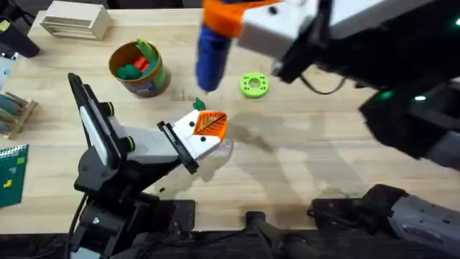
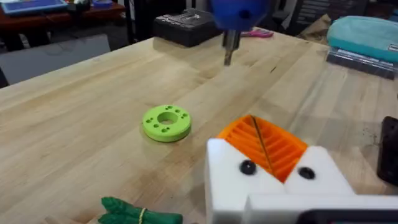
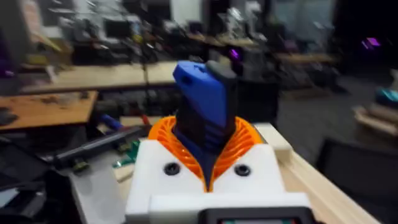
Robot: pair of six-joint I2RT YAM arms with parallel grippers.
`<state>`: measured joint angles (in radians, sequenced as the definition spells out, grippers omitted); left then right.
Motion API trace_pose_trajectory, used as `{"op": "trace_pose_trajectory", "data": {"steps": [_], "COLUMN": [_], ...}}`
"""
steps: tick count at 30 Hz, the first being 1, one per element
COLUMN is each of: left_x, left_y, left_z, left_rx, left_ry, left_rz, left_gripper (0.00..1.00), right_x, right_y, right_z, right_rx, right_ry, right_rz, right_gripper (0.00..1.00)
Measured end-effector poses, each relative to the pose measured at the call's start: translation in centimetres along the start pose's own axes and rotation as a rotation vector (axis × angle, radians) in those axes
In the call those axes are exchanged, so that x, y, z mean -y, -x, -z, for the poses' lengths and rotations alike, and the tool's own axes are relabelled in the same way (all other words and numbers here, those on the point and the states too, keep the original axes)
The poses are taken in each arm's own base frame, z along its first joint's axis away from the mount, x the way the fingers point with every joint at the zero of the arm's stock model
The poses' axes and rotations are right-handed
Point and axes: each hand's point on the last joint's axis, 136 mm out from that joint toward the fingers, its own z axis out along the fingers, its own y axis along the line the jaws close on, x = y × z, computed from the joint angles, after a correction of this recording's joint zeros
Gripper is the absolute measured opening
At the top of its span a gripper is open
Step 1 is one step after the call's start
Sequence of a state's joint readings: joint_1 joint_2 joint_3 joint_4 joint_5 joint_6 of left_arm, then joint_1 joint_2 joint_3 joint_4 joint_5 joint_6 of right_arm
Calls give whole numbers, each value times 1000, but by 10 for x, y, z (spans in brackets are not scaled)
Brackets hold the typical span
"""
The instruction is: Pick up the gripper from the table and insert it into the empty holder that is missing its gripper. Then pick up a screw, insert it into the mounting hole, and use the screwdriver to tighten it. Finally, clean up the table by picking up the vegetable and placing it into the bucket.
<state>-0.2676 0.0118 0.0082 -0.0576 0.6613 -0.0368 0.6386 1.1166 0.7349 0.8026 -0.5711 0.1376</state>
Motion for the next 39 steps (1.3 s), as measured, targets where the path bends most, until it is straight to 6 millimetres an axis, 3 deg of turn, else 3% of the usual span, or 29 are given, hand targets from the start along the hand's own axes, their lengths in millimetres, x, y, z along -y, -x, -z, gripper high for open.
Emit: {"op": "trace_pose_trajectory", "data": {"steps": [5,13,15,39], "left_x": [0,0,0,0], "left_y": [0,0,0,0], "left_z": [0,0,0,0], "left_rx": [0,0,0,-1], "left_ry": [0,0,0,0], "left_rz": [0,0,0,2], "left_gripper": [13,13,13,13], "right_x": [-22,-44,-44,-43], "right_y": [-10,-19,-31,-42], "right_z": [-16,-24,-24,-23], "right_rx": [11,-12,-56,-93], "right_ry": [75,133,133,128], "right_rz": [-18,-54,-82,-42], "right_gripper": [30,30,30,30]}}
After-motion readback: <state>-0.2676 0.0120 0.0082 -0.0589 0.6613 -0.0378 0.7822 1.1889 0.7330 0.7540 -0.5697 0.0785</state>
